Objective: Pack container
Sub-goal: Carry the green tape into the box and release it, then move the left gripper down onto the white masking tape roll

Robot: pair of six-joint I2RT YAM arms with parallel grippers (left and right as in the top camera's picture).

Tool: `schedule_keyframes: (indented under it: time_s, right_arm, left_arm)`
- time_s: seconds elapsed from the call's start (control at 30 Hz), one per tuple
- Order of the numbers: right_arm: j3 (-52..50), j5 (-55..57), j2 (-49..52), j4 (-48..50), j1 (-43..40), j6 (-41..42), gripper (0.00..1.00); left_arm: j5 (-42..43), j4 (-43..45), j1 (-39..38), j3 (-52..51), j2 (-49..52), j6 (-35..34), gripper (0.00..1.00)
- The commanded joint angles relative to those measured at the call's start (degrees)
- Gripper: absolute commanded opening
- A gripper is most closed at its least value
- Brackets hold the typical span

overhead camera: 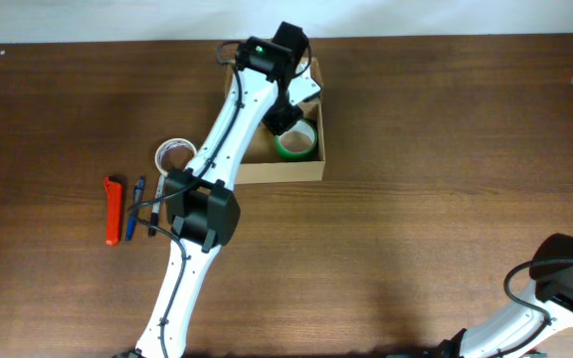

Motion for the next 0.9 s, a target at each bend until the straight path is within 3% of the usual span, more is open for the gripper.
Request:
schedule_keyframes:
  time_s: [0.0,0.17,0.4,0.57,0.87]
  right_arm:
    - [-0.31,0.7,0.24,0.02,0.0,-0.37,0.99]
    - [-0.31,0.7,0.24,0.02,0.0,-0.37,1.0]
    - [-0.31,0.7,0.24,0.02,0.0,-0.37,0.99]
    - [-0.31,0.7,0.24,0.02,0.0,-0.37,0.99]
    - [-0.31,0.7,0.24,0.02,0.0,-0.37,0.99]
  left_arm:
    - [-4.28,-0.28,3.61,0.37,-12.5,-2.27,0.31]
    - [-5.84,0.7,10.51,-4.9,-23.8,-4.17,0.31]
    - [-6.71,10.14,21.73,-31.56,-37.51,-9.16,0.38]
    - [2.4,12.0,27.15,-43.45,-36.76,-13.2,0.41]
    - [2.43,15.43,29.55,-51.36,-32.76,-14.6,0.4]
